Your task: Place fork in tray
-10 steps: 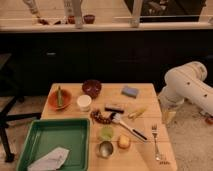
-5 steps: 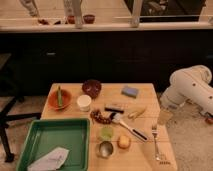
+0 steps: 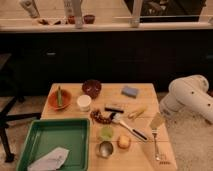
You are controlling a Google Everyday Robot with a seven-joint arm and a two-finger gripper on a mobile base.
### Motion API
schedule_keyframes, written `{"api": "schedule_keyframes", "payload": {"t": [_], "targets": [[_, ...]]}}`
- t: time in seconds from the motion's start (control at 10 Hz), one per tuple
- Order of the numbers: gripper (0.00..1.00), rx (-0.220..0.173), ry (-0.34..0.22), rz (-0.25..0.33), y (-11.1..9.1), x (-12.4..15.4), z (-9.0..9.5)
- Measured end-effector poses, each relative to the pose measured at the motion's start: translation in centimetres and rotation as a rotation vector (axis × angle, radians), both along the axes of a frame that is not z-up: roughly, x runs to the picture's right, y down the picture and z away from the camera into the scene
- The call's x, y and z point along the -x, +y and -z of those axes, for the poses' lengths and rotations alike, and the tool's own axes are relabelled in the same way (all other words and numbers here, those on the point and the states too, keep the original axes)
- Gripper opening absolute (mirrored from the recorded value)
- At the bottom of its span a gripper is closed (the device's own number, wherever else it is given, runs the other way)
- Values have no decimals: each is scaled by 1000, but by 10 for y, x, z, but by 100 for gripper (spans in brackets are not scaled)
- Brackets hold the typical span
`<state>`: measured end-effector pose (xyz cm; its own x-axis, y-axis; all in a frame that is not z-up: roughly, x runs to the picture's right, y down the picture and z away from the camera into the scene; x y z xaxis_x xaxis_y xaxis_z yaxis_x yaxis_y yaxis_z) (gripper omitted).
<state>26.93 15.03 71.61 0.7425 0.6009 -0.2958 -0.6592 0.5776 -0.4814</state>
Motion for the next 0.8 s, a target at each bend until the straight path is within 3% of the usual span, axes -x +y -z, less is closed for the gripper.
{"api": "schedule_keyframes", "payload": {"t": [0.1, 0.3, 0.8], "targets": [[80, 28, 24, -48, 10, 4, -11], [80, 60, 28, -60, 18, 16, -19], [80, 61, 30, -59, 18, 15, -19]]}}
